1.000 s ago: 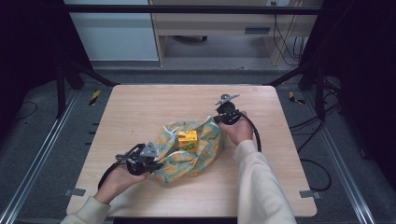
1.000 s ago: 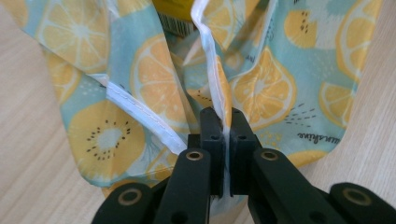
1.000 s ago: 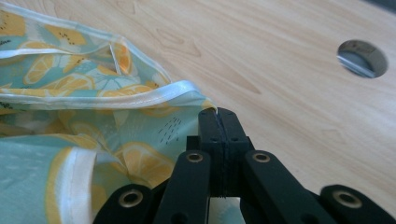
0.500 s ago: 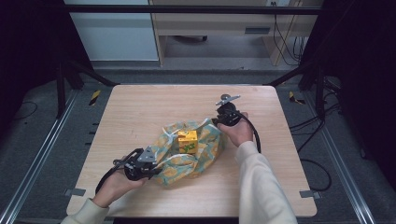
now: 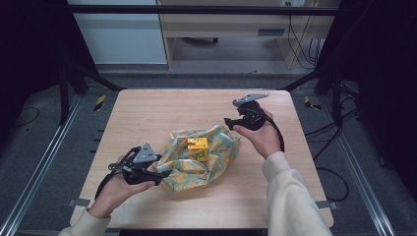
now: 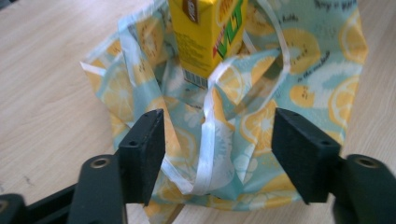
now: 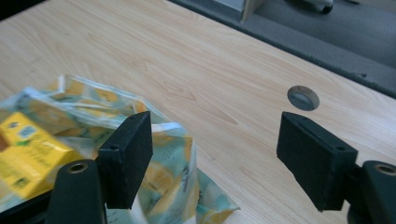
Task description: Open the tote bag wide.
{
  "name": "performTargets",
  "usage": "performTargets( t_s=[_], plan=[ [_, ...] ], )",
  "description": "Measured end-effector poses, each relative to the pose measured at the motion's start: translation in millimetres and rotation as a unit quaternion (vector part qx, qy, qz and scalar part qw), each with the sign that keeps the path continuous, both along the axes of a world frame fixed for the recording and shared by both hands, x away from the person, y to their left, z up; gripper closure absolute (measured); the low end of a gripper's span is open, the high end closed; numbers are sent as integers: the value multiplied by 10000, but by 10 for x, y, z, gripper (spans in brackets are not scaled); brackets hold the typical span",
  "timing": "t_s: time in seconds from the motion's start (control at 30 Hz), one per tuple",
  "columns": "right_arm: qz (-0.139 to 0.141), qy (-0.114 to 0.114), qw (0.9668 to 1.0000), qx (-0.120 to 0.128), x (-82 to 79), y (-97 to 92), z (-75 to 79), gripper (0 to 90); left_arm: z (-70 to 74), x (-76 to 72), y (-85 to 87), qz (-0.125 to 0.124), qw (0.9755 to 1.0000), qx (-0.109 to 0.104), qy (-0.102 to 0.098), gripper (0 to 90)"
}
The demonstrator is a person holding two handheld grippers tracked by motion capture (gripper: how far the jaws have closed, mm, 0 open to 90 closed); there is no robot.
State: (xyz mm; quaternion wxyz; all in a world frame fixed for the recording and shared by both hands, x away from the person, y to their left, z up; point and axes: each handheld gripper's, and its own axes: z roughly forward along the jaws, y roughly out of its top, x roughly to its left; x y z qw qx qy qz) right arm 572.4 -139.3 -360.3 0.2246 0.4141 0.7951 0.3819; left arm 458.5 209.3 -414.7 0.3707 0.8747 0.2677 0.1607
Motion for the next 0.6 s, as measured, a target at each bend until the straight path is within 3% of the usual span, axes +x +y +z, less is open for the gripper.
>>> performTargets(
  t_s=[0.2, 0.37, 0.5, 0.6],
  plan=[
    [185, -62, 9998, -54, -258, 19, 43, 260, 73, 35, -18, 35, 10000, -54, -57, 287],
    [318, -53, 9995, 4, -476, 28, -6, 258, 226, 93, 6, 170, 9994, -171, -251, 286],
    [479, -95, 9987, 133, -664, 64, -61, 251, 297, 244, 17, 342, 9987, -160, -341, 297],
    [599, -95, 9980, 190, -799, 127, -94, 202, 270, 406, 2, 436, 9984, -99, -342, 311]
  ],
)
